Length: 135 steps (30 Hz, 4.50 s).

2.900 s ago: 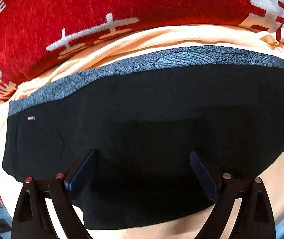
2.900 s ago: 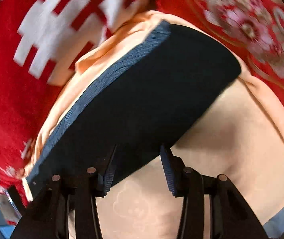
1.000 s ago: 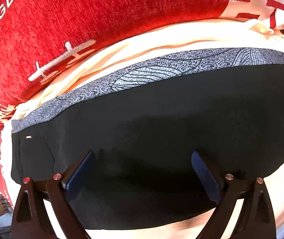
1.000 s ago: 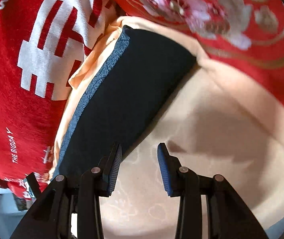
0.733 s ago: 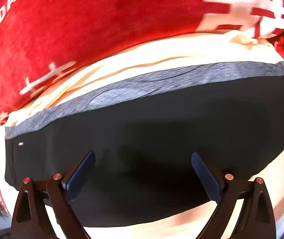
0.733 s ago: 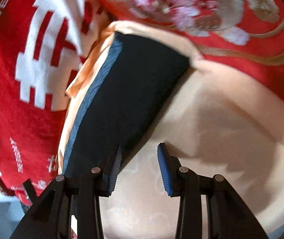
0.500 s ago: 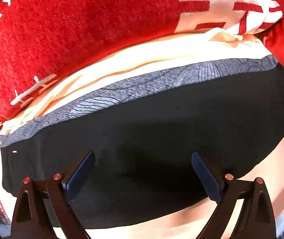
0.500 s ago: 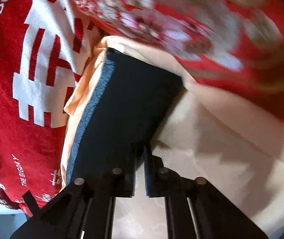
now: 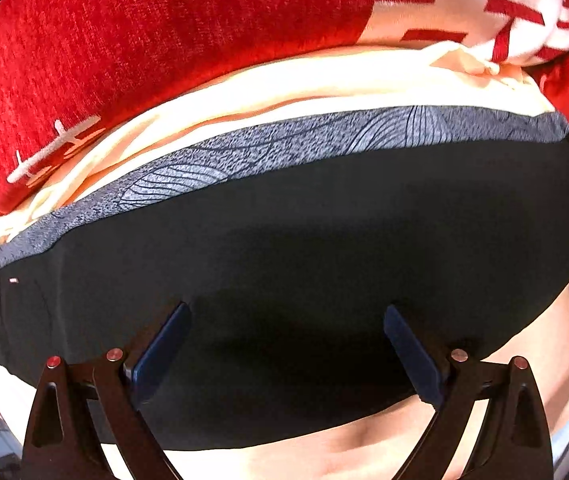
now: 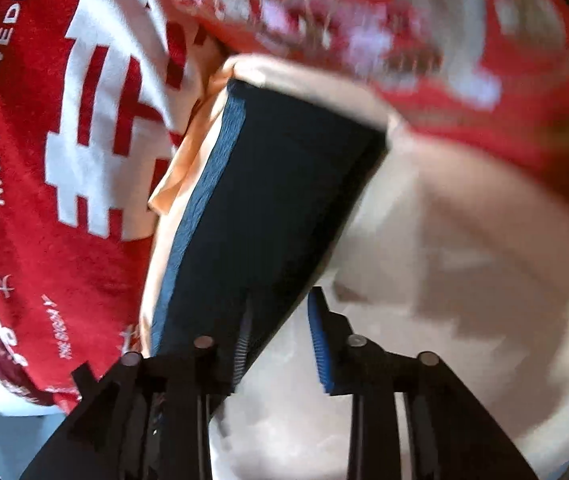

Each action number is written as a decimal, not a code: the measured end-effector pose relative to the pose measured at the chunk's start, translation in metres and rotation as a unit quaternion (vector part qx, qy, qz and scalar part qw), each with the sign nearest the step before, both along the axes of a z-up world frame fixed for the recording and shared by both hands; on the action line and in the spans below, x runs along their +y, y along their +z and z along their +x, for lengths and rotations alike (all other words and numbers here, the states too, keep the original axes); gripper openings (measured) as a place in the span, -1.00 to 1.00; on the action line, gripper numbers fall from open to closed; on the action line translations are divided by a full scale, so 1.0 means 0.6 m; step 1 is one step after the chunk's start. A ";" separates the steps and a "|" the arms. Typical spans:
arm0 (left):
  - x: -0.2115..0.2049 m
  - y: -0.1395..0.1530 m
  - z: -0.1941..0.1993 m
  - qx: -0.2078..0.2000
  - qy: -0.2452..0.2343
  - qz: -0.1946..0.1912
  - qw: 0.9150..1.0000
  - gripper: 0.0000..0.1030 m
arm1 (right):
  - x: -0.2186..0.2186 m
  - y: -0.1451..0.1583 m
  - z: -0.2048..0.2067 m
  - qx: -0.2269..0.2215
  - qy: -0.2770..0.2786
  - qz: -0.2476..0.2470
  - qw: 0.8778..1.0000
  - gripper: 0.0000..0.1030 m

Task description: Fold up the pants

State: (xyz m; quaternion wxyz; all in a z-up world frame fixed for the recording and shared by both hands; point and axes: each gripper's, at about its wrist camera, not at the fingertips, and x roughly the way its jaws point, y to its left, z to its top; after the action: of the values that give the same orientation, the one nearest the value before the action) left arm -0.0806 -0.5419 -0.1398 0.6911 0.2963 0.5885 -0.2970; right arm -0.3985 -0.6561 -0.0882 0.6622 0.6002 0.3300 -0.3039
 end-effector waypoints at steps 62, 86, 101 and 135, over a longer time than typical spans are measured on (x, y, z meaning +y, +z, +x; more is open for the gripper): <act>0.346 0.068 0.215 -0.014 0.114 -0.039 0.993 0.62 | 0.426 0.054 0.444 0.207 0.461 -0.348 0.790 -0.66; 0.208 0.084 0.165 0.130 0.001 -0.115 0.985 0.10 | 0.315 -0.046 0.304 -0.003 0.114 0.102 0.988 -0.10; 0.225 0.069 0.148 0.077 0.001 -0.083 0.994 -0.14 | 0.330 -0.012 0.343 0.006 0.195 0.056 0.979 -0.90; 0.146 0.006 0.167 0.063 0.038 -0.044 0.996 0.61 | 0.103 -0.020 0.379 0.123 0.296 -0.045 0.946 -0.33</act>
State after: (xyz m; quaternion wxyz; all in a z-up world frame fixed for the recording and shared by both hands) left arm 0.0196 -0.4541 -0.1364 0.6758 0.2235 0.6281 -0.3144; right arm -0.1710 -0.5946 -0.1001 0.7028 0.4029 0.5579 -0.1805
